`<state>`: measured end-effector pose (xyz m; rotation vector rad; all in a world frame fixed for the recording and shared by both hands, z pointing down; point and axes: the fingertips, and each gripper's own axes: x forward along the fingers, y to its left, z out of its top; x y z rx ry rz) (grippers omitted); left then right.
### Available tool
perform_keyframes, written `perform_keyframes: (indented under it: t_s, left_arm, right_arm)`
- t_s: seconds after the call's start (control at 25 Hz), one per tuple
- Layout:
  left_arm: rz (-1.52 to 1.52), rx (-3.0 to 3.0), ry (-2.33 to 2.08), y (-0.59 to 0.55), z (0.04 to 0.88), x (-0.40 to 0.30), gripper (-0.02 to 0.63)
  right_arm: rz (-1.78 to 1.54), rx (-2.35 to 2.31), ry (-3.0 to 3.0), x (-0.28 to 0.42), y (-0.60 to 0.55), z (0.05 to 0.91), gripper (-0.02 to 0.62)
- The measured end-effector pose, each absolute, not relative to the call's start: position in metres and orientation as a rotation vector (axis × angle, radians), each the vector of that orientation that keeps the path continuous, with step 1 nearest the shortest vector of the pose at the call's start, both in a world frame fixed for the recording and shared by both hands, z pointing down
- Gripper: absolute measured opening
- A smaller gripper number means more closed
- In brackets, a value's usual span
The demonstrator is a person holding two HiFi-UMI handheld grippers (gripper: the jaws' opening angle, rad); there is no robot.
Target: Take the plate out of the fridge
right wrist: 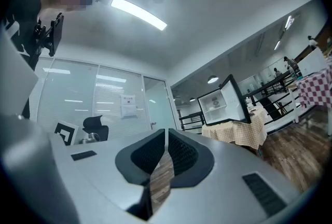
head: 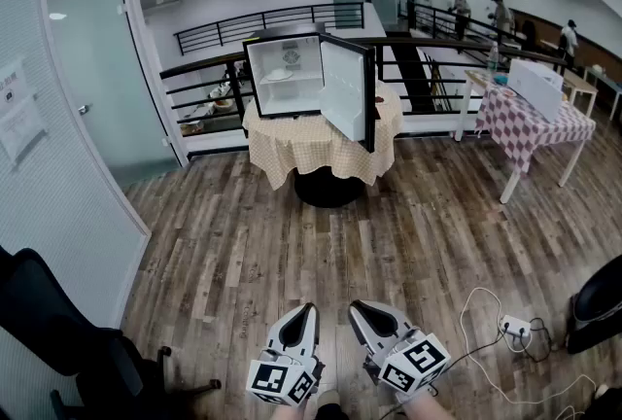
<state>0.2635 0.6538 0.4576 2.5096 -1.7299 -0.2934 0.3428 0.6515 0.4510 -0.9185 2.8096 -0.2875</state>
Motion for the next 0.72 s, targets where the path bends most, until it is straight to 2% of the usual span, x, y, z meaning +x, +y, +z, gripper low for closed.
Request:
perform_keyframes:
  t_s: [0.72]
  left_arm:
    - [-0.312,2.523,-1.662,0.542,0.464,0.182,0.009]
  right_arm:
    - [-0.337,-0.999,2.795,0.261,0.543,0.463,0.047]
